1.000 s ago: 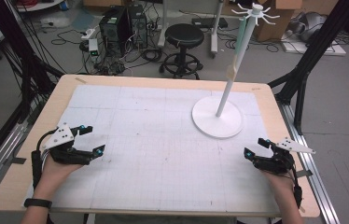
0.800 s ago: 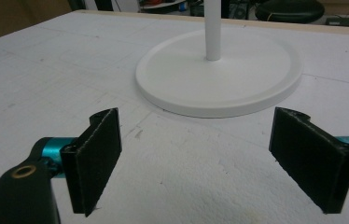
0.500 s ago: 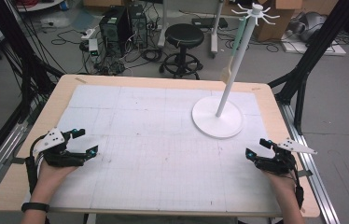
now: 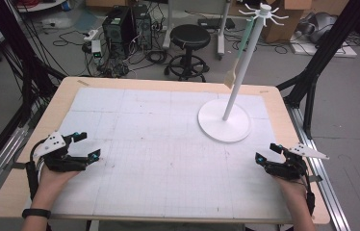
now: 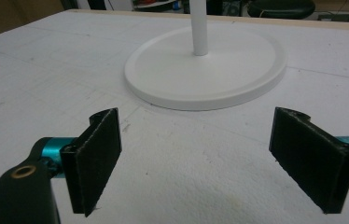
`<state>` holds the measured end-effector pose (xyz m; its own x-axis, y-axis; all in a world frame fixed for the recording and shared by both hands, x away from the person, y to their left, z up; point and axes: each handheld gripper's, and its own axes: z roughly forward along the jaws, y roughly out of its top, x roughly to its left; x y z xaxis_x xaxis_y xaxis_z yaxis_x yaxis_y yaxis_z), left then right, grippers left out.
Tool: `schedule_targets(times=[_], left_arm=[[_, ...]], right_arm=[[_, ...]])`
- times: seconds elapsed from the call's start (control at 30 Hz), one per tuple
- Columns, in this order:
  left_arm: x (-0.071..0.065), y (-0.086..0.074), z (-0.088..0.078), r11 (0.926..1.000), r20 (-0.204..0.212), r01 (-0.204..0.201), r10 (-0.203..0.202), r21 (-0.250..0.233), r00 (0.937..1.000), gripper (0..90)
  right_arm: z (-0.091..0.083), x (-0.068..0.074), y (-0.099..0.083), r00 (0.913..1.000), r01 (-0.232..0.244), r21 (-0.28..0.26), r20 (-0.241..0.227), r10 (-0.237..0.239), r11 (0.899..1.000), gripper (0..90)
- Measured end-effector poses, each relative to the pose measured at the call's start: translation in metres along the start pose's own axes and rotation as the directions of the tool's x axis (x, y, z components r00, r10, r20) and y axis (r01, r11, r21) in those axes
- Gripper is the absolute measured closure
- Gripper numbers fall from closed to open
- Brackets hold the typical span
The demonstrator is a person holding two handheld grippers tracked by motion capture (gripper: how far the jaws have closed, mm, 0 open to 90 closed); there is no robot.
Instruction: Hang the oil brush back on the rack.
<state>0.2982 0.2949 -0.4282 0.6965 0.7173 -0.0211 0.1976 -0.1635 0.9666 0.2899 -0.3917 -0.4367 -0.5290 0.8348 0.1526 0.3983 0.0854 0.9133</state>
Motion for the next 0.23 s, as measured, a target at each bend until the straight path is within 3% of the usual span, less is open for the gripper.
schedule_targets(times=[0.23], left_arm=[[-0.0002, 0.0000, 0.0014, 1.0000, 0.005, -0.001, 0.001, 0.001, 1.0000, 13.6]], right_arm=[[0.0004, 0.0002, -0.0001, 1.0000, 0.000, 0.000, -0.002, 0.000, 1.000, 16.1]])
